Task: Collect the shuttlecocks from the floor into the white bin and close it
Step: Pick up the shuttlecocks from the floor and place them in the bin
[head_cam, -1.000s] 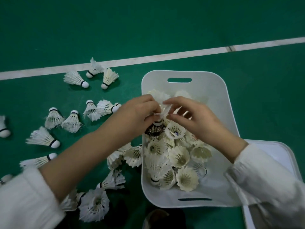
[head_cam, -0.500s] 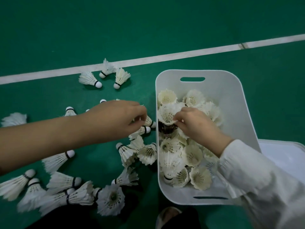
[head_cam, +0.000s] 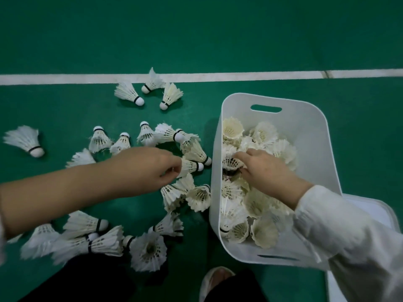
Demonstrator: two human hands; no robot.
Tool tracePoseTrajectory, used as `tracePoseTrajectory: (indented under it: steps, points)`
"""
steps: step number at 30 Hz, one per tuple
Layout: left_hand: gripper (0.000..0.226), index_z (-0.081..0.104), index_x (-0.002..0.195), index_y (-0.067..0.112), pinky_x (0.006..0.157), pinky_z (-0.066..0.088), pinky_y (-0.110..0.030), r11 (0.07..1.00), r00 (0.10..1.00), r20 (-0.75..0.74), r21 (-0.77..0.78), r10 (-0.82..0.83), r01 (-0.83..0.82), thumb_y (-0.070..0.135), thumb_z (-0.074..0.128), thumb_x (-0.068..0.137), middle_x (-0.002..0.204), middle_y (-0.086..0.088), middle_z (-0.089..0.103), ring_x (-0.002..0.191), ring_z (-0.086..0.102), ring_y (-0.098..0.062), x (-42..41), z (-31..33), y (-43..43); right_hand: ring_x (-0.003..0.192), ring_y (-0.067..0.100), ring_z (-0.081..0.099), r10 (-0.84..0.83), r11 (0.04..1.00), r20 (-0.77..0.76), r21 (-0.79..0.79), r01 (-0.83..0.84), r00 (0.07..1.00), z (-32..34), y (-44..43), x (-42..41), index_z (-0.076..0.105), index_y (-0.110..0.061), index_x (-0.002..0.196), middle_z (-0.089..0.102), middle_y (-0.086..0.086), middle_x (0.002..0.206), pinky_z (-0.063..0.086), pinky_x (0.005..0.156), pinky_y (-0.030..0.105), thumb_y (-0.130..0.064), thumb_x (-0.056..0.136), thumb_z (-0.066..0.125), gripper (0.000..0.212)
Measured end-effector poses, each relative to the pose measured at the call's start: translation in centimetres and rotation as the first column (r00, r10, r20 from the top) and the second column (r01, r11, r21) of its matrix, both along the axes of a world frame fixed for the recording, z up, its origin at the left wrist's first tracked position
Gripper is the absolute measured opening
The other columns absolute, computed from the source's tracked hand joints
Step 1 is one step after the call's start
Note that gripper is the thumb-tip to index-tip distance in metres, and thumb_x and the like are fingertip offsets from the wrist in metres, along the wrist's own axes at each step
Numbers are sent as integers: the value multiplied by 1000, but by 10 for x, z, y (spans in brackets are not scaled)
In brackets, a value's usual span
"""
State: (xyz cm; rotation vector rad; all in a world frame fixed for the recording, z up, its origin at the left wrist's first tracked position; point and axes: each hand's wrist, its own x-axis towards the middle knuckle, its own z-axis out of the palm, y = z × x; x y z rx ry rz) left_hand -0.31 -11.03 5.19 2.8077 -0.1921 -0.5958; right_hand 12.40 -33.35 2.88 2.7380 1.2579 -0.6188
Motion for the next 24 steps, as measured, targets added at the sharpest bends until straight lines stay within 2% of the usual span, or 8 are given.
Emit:
tracePoseTrajectory:
  steps: [2, 4, 9, 13, 17, 21, 24]
  points:
    - [18, 53, 100, 30, 69, 50, -32, 1000, 999, 42, 0, 27, -27, 38, 38, 93, 96, 14, 58, 81, 54, -7, -10, -3, 6, 103, 26, 55, 30, 999, 97, 14, -32, 995, 26, 8, -2, 39, -20, 133, 56, 6, 117, 47, 74, 32, -19, 94, 40, 39]
    - [19, 54, 102, 30, 70, 50, -30, 997, 995, 63, -18, 77, -76, 37, 39, 94, 98, 13, 58, 82, 54, -7, -20, -6, 15, 106, 26, 54, 93, 993, 151, 60, -103, 984, 52, 22, -9, 45, -20, 128, 56, 4, 118, 47, 79, 35, -24, 94, 40, 34]
    - [21, 54, 106, 31, 68, 47, -27, 966, 963, 82, 2, 257, -258, 38, 40, 93, 104, 14, 59, 85, 55, -7, -62, -17, 58, 105, 24, 53, 290, 943, 92, 145, -301, 953, 78, 82, -39, 54, -17, 118, 56, 3, 112, 47, 84, 37, -24, 94, 42, 28]
    - [19, 56, 100, 28, 67, 49, -32, 885, 882, 76, 10, 464, -466, 37, 42, 92, 100, 8, 62, 83, 57, -14, -105, -30, 105, 109, 27, 50, 376, 922, -4, 102, -374, 927, 43, 138, -67, 52, -16, 118, 52, 5, 116, 48, 86, 42, -21, 93, 41, 28]
    - [20, 58, 101, 28, 72, 50, -35, 771, 771, 73, 30, 633, -636, 39, 45, 90, 100, 2, 65, 85, 59, -21, -148, -50, 143, 114, 28, 49, 480, 877, -90, 61, -476, 873, -1, 186, -98, 50, -13, 122, 49, 8, 121, 45, 91, 40, -18, 92, 41, 31]
    - [19, 58, 100, 26, 75, 50, -36, 728, 730, 20, 45, 684, -684, 36, 46, 91, 102, 2, 65, 89, 59, -21, -182, -67, 166, 110, 31, 51, 518, 854, -129, 137, -502, 845, -39, 231, -126, 50, -10, 119, 49, 11, 119, 46, 89, 42, -13, 89, 44, 30]
    - [20, 58, 103, 26, 78, 49, -34, 712, 712, -12, 57, 702, -700, 35, 45, 91, 107, 1, 64, 94, 59, -22, -199, -80, 175, 111, 32, 51, 496, 862, -157, 205, -463, 854, -61, 260, -141, 45, -11, 125, 45, 10, 127, 48, 87, 44, -9, 87, 46, 38]
